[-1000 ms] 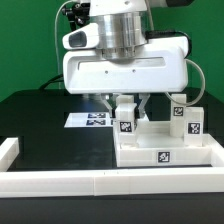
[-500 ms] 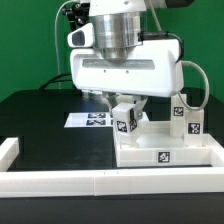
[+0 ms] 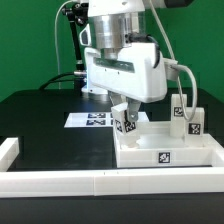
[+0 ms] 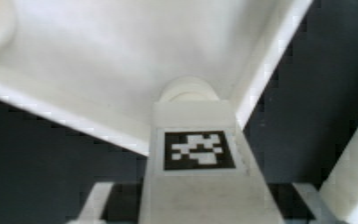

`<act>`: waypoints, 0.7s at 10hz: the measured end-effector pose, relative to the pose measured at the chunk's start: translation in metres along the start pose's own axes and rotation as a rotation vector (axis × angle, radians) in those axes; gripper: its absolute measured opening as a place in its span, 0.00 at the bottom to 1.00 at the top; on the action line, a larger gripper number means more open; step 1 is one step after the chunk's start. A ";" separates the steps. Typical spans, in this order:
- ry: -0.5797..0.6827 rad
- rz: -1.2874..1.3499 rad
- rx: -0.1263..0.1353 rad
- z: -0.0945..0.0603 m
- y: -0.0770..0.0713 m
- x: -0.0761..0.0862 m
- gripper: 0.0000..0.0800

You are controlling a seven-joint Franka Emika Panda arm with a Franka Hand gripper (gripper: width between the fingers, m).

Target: Assemble square table

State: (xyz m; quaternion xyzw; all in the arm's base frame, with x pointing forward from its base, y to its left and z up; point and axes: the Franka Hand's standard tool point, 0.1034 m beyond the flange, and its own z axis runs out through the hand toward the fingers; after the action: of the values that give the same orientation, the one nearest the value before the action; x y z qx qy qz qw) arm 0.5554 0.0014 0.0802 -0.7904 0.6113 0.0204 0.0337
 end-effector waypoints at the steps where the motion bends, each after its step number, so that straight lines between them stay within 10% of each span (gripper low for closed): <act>1: -0.002 0.105 0.001 0.000 0.000 0.000 0.36; 7: -0.011 0.481 0.002 0.001 -0.001 -0.003 0.36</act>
Offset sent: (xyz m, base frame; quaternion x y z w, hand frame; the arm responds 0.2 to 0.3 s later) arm 0.0008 0.0067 -0.0030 -0.0192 -0.0099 0.2335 0.9721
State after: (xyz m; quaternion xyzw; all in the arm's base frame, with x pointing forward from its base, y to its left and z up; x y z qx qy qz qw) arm 0.5551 0.0045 0.0791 -0.6217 0.7819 0.0318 0.0318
